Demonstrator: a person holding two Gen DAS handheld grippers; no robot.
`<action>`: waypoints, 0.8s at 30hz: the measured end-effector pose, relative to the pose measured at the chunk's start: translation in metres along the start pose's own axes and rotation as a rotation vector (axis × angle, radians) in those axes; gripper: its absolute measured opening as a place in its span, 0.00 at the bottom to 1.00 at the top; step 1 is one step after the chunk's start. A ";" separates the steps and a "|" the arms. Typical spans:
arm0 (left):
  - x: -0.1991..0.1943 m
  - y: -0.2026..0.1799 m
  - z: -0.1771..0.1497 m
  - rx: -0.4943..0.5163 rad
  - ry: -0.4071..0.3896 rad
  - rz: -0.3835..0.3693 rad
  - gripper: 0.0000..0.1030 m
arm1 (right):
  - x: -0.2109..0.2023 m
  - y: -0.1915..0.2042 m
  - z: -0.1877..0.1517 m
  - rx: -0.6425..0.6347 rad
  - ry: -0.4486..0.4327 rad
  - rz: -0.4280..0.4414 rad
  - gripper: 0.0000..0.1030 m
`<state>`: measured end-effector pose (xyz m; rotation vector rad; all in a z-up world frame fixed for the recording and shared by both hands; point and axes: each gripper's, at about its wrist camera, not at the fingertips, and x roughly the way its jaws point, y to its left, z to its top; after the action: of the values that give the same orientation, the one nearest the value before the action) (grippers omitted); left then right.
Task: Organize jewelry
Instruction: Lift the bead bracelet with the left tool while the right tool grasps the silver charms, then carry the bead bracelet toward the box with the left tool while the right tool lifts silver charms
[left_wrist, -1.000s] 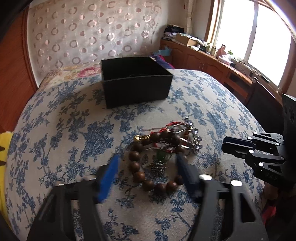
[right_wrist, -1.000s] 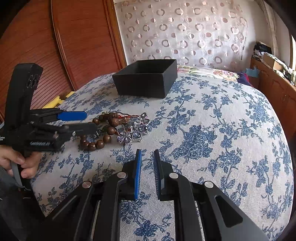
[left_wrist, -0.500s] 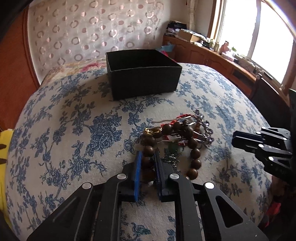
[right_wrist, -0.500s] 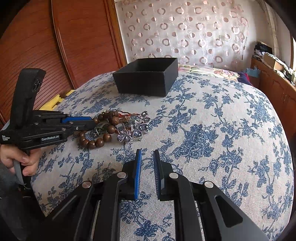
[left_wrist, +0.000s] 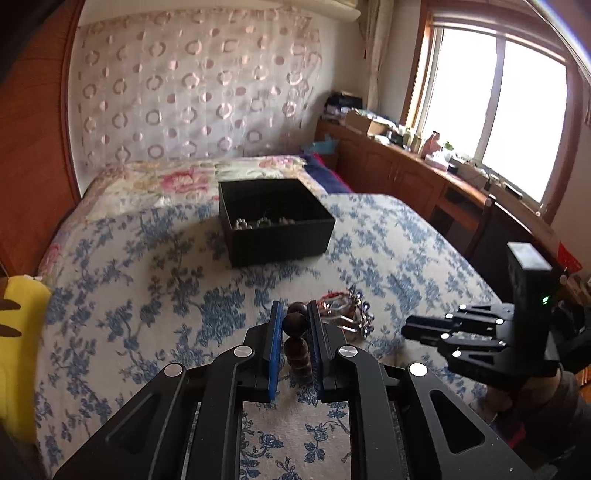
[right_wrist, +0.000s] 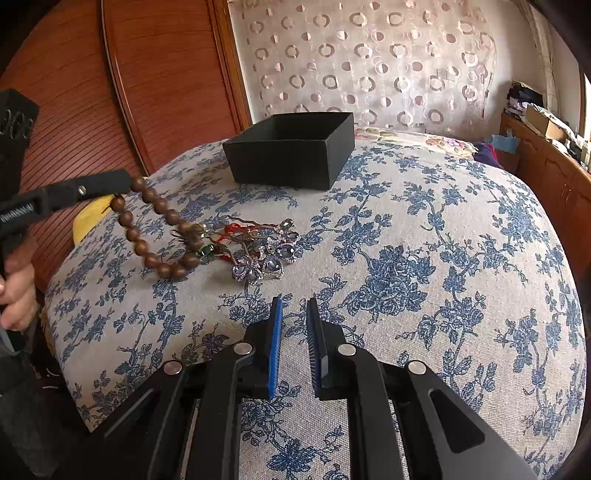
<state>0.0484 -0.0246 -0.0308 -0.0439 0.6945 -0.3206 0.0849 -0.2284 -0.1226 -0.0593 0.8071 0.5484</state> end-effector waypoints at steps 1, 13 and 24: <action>-0.004 0.000 0.001 0.002 -0.009 0.003 0.12 | 0.000 0.000 0.000 -0.002 -0.001 -0.002 0.14; -0.023 0.010 0.003 -0.007 -0.059 0.021 0.12 | 0.008 0.019 0.029 -0.047 -0.007 0.008 0.29; -0.019 0.014 -0.003 -0.021 -0.051 0.016 0.12 | 0.042 0.019 0.056 -0.018 0.045 -0.018 0.29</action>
<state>0.0365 -0.0052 -0.0229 -0.0659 0.6470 -0.2956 0.1371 -0.1796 -0.1099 -0.0951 0.8450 0.5392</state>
